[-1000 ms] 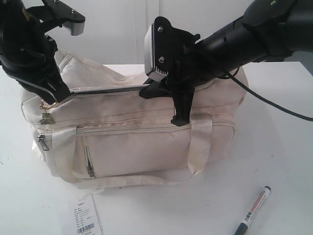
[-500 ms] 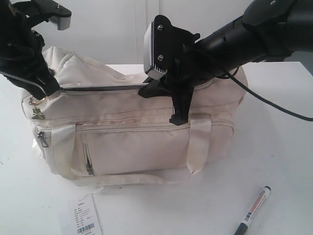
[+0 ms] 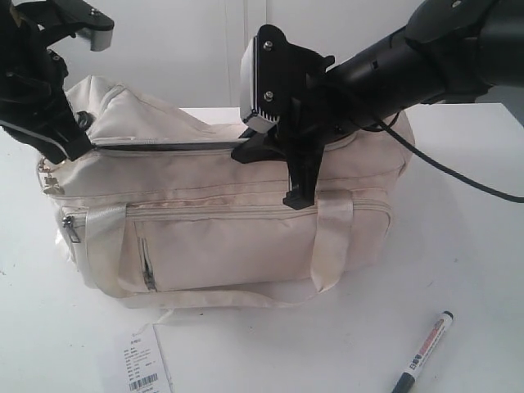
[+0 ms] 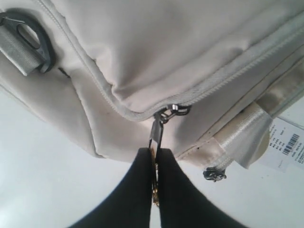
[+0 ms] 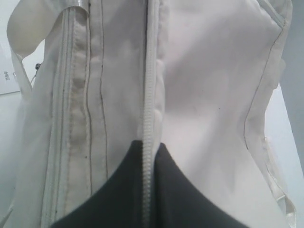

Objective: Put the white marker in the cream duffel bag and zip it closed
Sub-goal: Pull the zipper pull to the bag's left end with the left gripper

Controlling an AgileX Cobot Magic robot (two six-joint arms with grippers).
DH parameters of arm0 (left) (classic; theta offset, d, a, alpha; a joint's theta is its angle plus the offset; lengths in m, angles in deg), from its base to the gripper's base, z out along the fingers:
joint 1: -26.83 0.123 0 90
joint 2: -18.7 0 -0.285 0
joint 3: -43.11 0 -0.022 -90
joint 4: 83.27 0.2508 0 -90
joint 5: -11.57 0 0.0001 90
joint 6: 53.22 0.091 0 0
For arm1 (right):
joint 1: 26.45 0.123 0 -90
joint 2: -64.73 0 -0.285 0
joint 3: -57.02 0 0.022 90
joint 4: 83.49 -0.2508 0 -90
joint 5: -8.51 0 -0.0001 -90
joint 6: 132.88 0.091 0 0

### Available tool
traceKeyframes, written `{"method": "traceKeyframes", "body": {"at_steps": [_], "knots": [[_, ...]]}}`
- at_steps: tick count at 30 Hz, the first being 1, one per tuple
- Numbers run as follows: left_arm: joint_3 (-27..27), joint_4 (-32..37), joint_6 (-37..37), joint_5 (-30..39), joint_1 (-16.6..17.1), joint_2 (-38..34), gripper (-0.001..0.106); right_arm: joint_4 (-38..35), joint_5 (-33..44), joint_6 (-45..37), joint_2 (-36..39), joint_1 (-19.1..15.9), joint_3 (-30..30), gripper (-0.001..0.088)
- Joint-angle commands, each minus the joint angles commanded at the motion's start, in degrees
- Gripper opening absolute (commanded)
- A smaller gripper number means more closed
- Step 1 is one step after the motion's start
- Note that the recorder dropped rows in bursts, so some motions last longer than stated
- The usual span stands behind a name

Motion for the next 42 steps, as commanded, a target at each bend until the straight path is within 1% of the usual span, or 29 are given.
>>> {"method": "traceKeyframes", "body": {"at_steps": [10, 22, 28, 34, 38, 40, 42], "knots": [[0.0, 2.94, 0.0, 0.0, 0.0, 0.0, 0.0, 0.01, 0.1, 0.0, 0.0, 0.0, 0.0, 0.0], [0.0, 3.4, 0.12, 0.0, 0.1, 0.0, 0.0, 0.01, 0.71, 0.0, 0.0, 0.0, 0.0, 0.0], [0.0, 4.46, 0.36, 0.0, 0.35, 0.0, 0.0, 2.61, 2.93, -0.7, 0.0, 0.0, 0.0, 0.0], [0.0, 2.54, 0.36, 0.0, 3.27, 0.0, 0.0, 2.61, 3.08, -0.7, 0.0, 0.0, 0.0, 0.0], [0.0, -0.83, 0.36, 0.0, 3.45, 0.0, 0.0, 2.61, 3.08, -0.7, 0.0, 0.0, 0.0, 0.0], [0.0, -2.59, 1.52, 0.0, 3.45, 0.0, 0.0, 2.61, 3.08, -0.7, 0.0, 0.0, 0.0, 0.0], [0.0, -3.09, 1.66, 0.0, 3.45, 0.0, 0.0, 2.61, 3.07, -0.7, 0.0, 0.0, 0.0, 0.0]]}}
